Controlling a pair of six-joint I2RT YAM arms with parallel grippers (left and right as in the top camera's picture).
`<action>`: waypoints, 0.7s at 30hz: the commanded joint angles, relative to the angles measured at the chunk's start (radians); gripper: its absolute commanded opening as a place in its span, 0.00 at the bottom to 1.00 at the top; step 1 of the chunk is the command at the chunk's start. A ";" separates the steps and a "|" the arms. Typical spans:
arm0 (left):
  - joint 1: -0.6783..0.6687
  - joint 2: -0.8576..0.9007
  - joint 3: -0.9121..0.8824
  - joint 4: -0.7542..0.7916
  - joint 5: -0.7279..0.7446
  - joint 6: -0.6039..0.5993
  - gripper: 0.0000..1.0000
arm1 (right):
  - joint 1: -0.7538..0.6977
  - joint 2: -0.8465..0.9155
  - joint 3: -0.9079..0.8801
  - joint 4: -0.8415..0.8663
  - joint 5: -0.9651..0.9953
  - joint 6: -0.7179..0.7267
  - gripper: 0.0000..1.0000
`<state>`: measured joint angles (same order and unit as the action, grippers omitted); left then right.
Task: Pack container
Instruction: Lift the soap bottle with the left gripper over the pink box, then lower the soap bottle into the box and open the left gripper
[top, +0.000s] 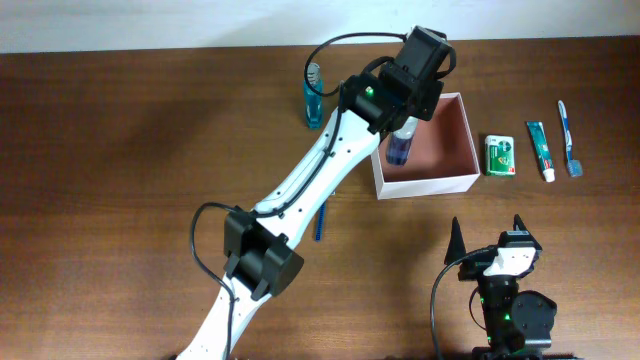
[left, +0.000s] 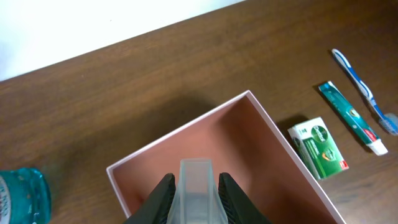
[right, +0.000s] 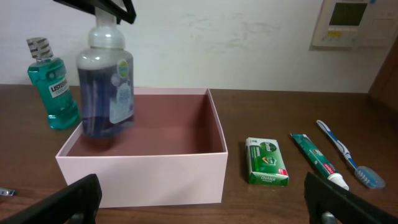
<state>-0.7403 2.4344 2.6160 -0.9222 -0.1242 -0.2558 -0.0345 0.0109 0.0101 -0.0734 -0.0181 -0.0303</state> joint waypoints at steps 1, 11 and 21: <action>0.003 0.005 0.029 0.047 -0.011 -0.021 0.23 | 0.007 -0.006 -0.005 -0.006 0.012 0.002 0.99; 0.003 0.055 0.029 0.056 -0.031 -0.021 0.23 | 0.007 -0.006 -0.005 -0.006 0.012 0.002 0.99; 0.027 0.073 0.029 0.085 -0.060 -0.021 0.28 | 0.007 -0.006 -0.005 -0.006 0.012 0.002 0.99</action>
<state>-0.7376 2.5278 2.6160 -0.8631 -0.1535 -0.2607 -0.0345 0.0109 0.0101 -0.0734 -0.0185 -0.0307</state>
